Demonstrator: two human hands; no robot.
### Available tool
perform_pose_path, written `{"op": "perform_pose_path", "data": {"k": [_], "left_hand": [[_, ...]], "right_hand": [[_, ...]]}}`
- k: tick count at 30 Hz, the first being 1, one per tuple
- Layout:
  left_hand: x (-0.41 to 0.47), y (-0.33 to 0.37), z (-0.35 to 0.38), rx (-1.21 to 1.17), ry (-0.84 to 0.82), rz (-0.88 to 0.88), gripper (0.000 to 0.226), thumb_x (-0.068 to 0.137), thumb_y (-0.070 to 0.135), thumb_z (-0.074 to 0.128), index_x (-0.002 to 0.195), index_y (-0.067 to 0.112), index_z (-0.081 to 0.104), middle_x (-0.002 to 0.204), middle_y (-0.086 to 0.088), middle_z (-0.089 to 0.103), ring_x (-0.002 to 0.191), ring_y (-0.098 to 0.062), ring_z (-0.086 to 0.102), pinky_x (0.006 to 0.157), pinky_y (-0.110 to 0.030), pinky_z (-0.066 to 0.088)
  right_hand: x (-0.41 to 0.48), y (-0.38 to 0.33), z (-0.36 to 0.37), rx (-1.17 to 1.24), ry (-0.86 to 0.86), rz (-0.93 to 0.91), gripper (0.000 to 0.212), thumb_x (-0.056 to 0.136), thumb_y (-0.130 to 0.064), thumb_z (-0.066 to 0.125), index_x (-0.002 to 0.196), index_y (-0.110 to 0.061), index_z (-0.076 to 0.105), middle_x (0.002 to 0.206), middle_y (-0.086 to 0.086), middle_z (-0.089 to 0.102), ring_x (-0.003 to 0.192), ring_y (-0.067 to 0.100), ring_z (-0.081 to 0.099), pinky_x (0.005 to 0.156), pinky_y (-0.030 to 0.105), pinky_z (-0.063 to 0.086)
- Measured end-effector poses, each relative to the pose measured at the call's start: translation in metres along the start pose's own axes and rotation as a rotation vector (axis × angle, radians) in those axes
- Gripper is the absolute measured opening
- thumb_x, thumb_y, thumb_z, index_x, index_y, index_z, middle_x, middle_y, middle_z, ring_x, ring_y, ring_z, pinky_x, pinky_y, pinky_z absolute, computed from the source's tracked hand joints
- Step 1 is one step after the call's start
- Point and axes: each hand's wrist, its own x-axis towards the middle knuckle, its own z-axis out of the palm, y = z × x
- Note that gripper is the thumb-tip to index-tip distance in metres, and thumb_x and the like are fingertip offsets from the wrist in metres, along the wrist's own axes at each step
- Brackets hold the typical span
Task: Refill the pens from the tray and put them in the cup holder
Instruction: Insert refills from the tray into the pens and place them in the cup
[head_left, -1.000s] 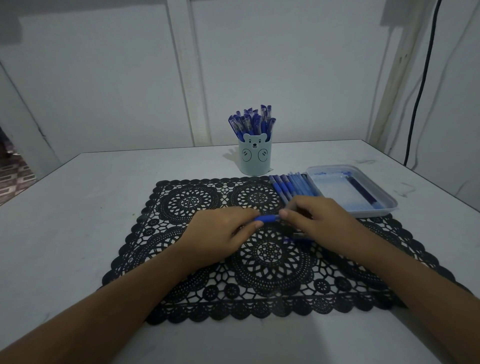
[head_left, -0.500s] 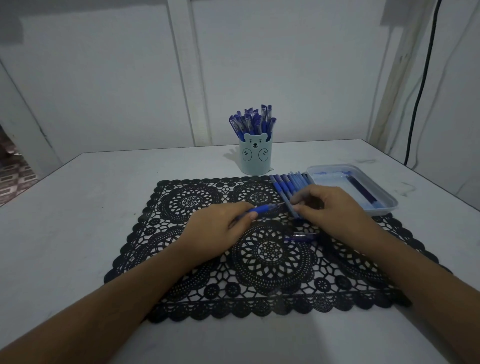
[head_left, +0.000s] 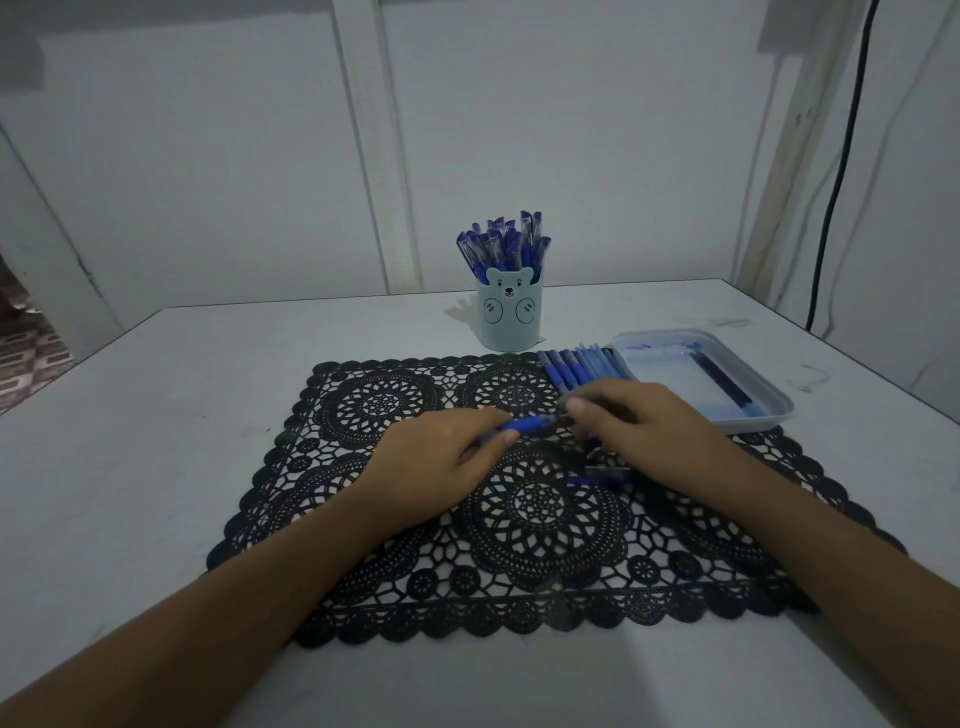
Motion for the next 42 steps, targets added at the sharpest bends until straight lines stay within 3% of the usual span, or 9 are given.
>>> {"op": "perform_pose_path", "data": {"k": [3, 6, 12, 16, 20, 26, 30, 35, 42], "left_hand": [[-0.001, 0.0, 0.001, 0.007, 0.011, 0.038, 0.05, 0.088, 0.058, 0.023, 0.107, 0.032, 0.06, 0.071, 0.01, 0.058, 0.064, -0.005, 0.051, 0.053, -0.026, 0.043], [0.0, -0.001, 0.001, -0.013, 0.011, -0.015, 0.032, 0.094, 0.047, 0.035, 0.108, 0.032, 0.059, 0.064, 0.014, 0.051, 0.06, -0.001, 0.047, 0.051, -0.017, 0.033], [0.001, -0.004, 0.001, -0.102, 0.064, -0.115, 0.027, 0.094, 0.041, 0.039, 0.108, 0.03, 0.06, 0.063, 0.008, 0.055, 0.058, -0.004, 0.05, 0.05, -0.021, 0.036], [0.002, -0.005, 0.001, -0.106, 0.063, -0.141, 0.028, 0.094, 0.041, 0.039, 0.109, 0.029, 0.059, 0.065, 0.008, 0.057, 0.058, -0.006, 0.052, 0.049, -0.021, 0.035], [0.002, -0.005, 0.002, -0.09, 0.055, -0.15, 0.027, 0.094, 0.041, 0.039, 0.109, 0.03, 0.059, 0.065, 0.008, 0.058, 0.059, -0.005, 0.052, 0.049, -0.021, 0.035], [0.002, -0.006, 0.002, -0.114, 0.057, -0.165, 0.027, 0.094, 0.041, 0.04, 0.109, 0.03, 0.059, 0.065, 0.006, 0.058, 0.056, -0.005, 0.05, 0.048, -0.021, 0.031], [0.003, -0.006, 0.002, -0.1, 0.052, -0.161, 0.027, 0.094, 0.04, 0.04, 0.109, 0.03, 0.059, 0.064, 0.006, 0.058, 0.056, -0.006, 0.05, 0.048, -0.02, 0.031], [0.002, -0.006, 0.002, -0.099, 0.038, -0.166, 0.026, 0.094, 0.041, 0.04, 0.109, 0.032, 0.059, 0.065, 0.006, 0.058, 0.058, -0.006, 0.051, 0.049, -0.02, 0.033], [0.004, -0.007, 0.004, -0.092, 0.038, -0.165, 0.028, 0.093, 0.043, 0.039, 0.109, 0.032, 0.059, 0.064, 0.007, 0.057, 0.058, -0.005, 0.052, 0.051, -0.024, 0.039]], "right_hand": [[-0.001, -0.003, 0.002, -0.039, -0.021, -0.024, 0.01, 0.088, -0.028, 0.057, 0.081, -0.033, 0.061, 0.07, -0.013, 0.062, 0.06, -0.009, 0.052, 0.056, 0.006, 0.039], [0.0, -0.001, -0.004, 0.023, 0.052, 0.02, 0.014, 0.088, -0.023, 0.057, 0.077, -0.03, 0.061, 0.068, -0.01, 0.063, 0.056, -0.008, 0.053, 0.056, 0.006, 0.041], [0.009, 0.016, -0.031, 0.489, 0.544, 0.182, 0.014, 0.09, -0.009, 0.051, 0.08, -0.011, 0.061, 0.065, 0.001, 0.058, 0.053, 0.007, 0.051, 0.05, 0.019, 0.041], [0.011, 0.03, -0.04, 0.264, 0.808, 0.129, 0.009, 0.085, -0.01, 0.053, 0.078, -0.011, 0.06, 0.069, 0.001, 0.06, 0.06, 0.009, 0.052, 0.061, 0.018, 0.042], [0.011, 0.045, -0.028, -0.375, 0.694, -0.094, 0.005, 0.083, -0.006, 0.06, 0.084, -0.003, 0.064, 0.073, 0.004, 0.058, 0.064, 0.016, 0.052, 0.061, 0.018, 0.033], [0.015, 0.057, -0.017, -0.745, 0.338, -0.085, 0.022, 0.084, -0.027, 0.062, 0.098, -0.01, 0.066, 0.092, 0.012, 0.065, 0.083, 0.03, 0.059, 0.072, 0.042, 0.05], [0.015, 0.052, -0.027, -0.649, 0.302, 0.04, 0.036, 0.088, -0.047, 0.048, 0.105, -0.019, 0.064, 0.096, 0.003, 0.063, 0.088, 0.019, 0.056, 0.08, 0.035, 0.047], [0.018, 0.064, -0.049, -0.666, 0.422, 0.182, 0.025, 0.09, -0.025, 0.05, 0.095, -0.007, 0.067, 0.094, 0.016, 0.066, 0.085, 0.032, 0.058, 0.076, 0.037, 0.046], [0.022, 0.085, -0.063, -0.801, 0.299, 0.518, 0.027, 0.086, -0.032, 0.053, 0.1, -0.011, 0.063, 0.098, 0.012, 0.062, 0.092, 0.028, 0.057, 0.08, 0.036, 0.043]]}}
